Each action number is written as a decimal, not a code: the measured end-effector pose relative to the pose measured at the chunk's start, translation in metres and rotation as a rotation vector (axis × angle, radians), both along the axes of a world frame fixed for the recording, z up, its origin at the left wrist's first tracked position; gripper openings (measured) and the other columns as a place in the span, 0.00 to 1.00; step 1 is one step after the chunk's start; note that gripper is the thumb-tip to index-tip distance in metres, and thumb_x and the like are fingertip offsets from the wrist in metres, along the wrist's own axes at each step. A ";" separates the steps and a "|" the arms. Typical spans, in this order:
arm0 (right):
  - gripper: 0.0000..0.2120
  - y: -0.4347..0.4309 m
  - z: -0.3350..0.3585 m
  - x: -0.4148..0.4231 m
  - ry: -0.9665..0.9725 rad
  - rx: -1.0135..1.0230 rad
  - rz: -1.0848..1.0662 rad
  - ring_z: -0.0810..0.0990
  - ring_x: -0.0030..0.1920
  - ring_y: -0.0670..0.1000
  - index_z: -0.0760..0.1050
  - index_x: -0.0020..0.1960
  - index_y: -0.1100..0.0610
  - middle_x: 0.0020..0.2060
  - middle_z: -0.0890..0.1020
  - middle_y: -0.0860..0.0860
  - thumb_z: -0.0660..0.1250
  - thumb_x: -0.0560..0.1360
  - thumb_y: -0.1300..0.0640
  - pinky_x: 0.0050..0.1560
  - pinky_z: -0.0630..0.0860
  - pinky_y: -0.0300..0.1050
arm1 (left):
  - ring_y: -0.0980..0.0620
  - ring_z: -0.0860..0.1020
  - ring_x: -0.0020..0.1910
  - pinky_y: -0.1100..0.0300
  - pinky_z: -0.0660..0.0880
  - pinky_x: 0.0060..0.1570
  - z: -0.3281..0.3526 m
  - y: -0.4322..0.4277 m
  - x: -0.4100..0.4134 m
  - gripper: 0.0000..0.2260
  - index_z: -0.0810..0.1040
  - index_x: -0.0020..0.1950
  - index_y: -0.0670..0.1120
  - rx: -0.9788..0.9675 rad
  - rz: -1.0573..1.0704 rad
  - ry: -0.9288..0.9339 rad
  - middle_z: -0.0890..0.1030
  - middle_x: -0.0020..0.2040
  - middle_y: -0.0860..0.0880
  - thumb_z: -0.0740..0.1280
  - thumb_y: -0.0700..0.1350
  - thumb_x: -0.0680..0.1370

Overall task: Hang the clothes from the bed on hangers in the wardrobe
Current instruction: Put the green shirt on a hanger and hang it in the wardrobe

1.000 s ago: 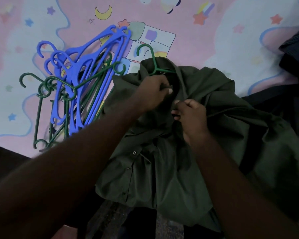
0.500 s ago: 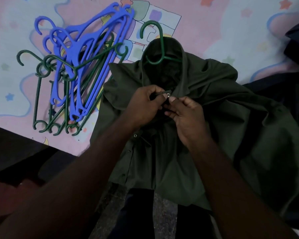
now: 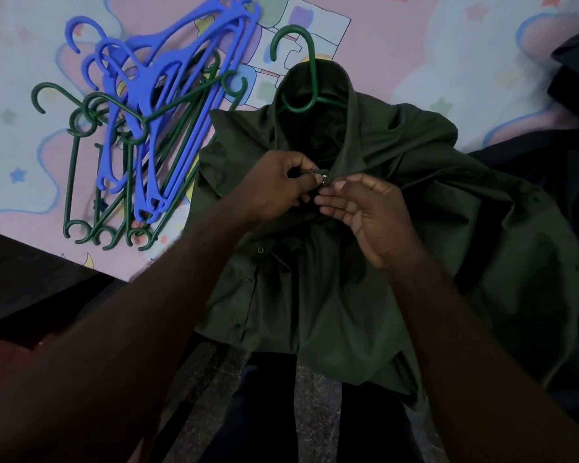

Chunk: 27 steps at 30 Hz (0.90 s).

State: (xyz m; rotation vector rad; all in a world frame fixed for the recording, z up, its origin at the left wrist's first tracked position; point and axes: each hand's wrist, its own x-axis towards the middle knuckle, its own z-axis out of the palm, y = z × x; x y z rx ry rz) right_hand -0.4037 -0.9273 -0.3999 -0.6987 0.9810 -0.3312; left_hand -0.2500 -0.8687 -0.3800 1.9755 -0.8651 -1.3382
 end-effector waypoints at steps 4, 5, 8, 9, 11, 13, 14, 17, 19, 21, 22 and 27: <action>0.05 0.003 -0.001 -0.002 0.069 -0.054 0.067 0.84 0.39 0.53 0.77 0.43 0.60 0.36 0.84 0.55 0.66 0.77 0.66 0.43 0.81 0.45 | 0.60 0.77 0.29 0.68 0.75 0.32 0.007 -0.004 0.006 0.06 0.79 0.41 0.45 0.063 -0.131 0.039 0.80 0.29 0.54 0.67 0.38 0.78; 0.05 0.004 -0.001 -0.001 0.107 -0.086 0.084 0.84 0.37 0.51 0.76 0.43 0.60 0.36 0.83 0.55 0.67 0.77 0.66 0.40 0.81 0.43 | 0.60 0.77 0.29 0.67 0.75 0.32 0.007 -0.004 0.006 0.07 0.79 0.41 0.45 0.079 -0.144 0.036 0.80 0.28 0.55 0.66 0.37 0.78; 0.06 0.009 -0.002 0.003 0.247 -0.275 0.134 0.81 0.32 0.48 0.75 0.42 0.57 0.33 0.82 0.52 0.67 0.76 0.64 0.35 0.78 0.43 | 0.57 0.78 0.30 0.65 0.76 0.33 0.006 -0.003 0.002 0.09 0.78 0.39 0.44 0.091 -0.082 0.072 0.80 0.29 0.52 0.65 0.35 0.78; 0.05 0.011 -0.002 0.004 0.311 -0.380 0.145 0.81 0.32 0.49 0.75 0.41 0.56 0.33 0.82 0.52 0.68 0.75 0.61 0.35 0.78 0.46 | 0.55 0.78 0.31 0.63 0.76 0.34 0.006 -0.002 -0.001 0.09 0.78 0.39 0.43 0.085 -0.042 0.107 0.80 0.32 0.49 0.64 0.35 0.78; 0.06 0.015 -0.003 0.005 0.468 -0.620 0.154 0.82 0.34 0.51 0.75 0.41 0.56 0.33 0.82 0.51 0.70 0.72 0.54 0.38 0.79 0.50 | 0.53 0.78 0.33 0.62 0.77 0.37 0.007 -0.001 -0.007 0.08 0.78 0.39 0.42 0.054 0.019 0.160 0.80 0.35 0.45 0.66 0.37 0.78; 0.07 0.021 0.000 0.007 0.577 -0.796 0.147 0.81 0.35 0.50 0.75 0.42 0.54 0.34 0.82 0.49 0.70 0.73 0.52 0.41 0.79 0.52 | 0.53 0.79 0.35 0.60 0.77 0.39 0.005 -0.001 -0.012 0.09 0.78 0.39 0.43 0.008 0.031 0.130 0.81 0.35 0.45 0.67 0.40 0.79; 0.07 0.023 0.001 0.007 0.597 -0.846 0.144 0.81 0.36 0.50 0.75 0.42 0.54 0.35 0.82 0.49 0.70 0.73 0.52 0.41 0.78 0.52 | 0.52 0.78 0.35 0.59 0.78 0.39 0.003 -0.001 -0.013 0.09 0.78 0.39 0.42 -0.007 0.025 0.100 0.81 0.36 0.44 0.66 0.41 0.80; 0.05 0.024 0.003 0.004 0.573 -0.871 0.173 0.80 0.35 0.49 0.76 0.43 0.53 0.35 0.81 0.48 0.69 0.74 0.53 0.40 0.78 0.51 | 0.54 0.78 0.33 0.58 0.77 0.39 -0.001 -0.001 -0.014 0.12 0.75 0.38 0.43 0.003 -0.016 0.033 0.79 0.34 0.43 0.63 0.40 0.81; 0.04 0.019 0.003 0.002 0.481 -0.721 0.179 0.78 0.31 0.46 0.75 0.42 0.54 0.31 0.80 0.47 0.69 0.75 0.56 0.34 0.75 0.44 | 0.58 0.77 0.30 0.62 0.76 0.37 -0.001 -0.001 -0.014 0.12 0.74 0.38 0.43 0.025 -0.046 0.038 0.78 0.34 0.45 0.62 0.40 0.82; 0.06 0.010 0.005 0.000 0.314 -0.416 0.128 0.72 0.25 0.45 0.75 0.41 0.57 0.27 0.76 0.47 0.67 0.77 0.60 0.26 0.69 0.40 | 0.59 0.77 0.32 0.64 0.76 0.37 0.000 0.000 -0.010 0.11 0.74 0.41 0.43 0.036 -0.086 0.081 0.78 0.35 0.46 0.61 0.40 0.82; 0.08 0.006 0.006 -0.001 0.231 -0.262 0.112 0.69 0.23 0.45 0.74 0.40 0.58 0.26 0.74 0.47 0.66 0.78 0.62 0.24 0.65 0.38 | 0.59 0.78 0.34 0.65 0.77 0.38 0.001 0.001 -0.007 0.10 0.74 0.42 0.43 0.040 -0.111 0.112 0.78 0.36 0.47 0.61 0.40 0.82; 0.14 -0.018 0.010 -0.001 0.084 0.006 0.247 0.62 0.23 0.45 0.69 0.34 0.54 0.25 0.67 0.47 0.63 0.79 0.62 0.24 0.57 0.37 | 0.60 0.78 0.33 0.65 0.77 0.38 0.008 -0.013 0.010 0.06 0.76 0.46 0.38 0.084 -0.242 0.127 0.78 0.36 0.47 0.63 0.38 0.81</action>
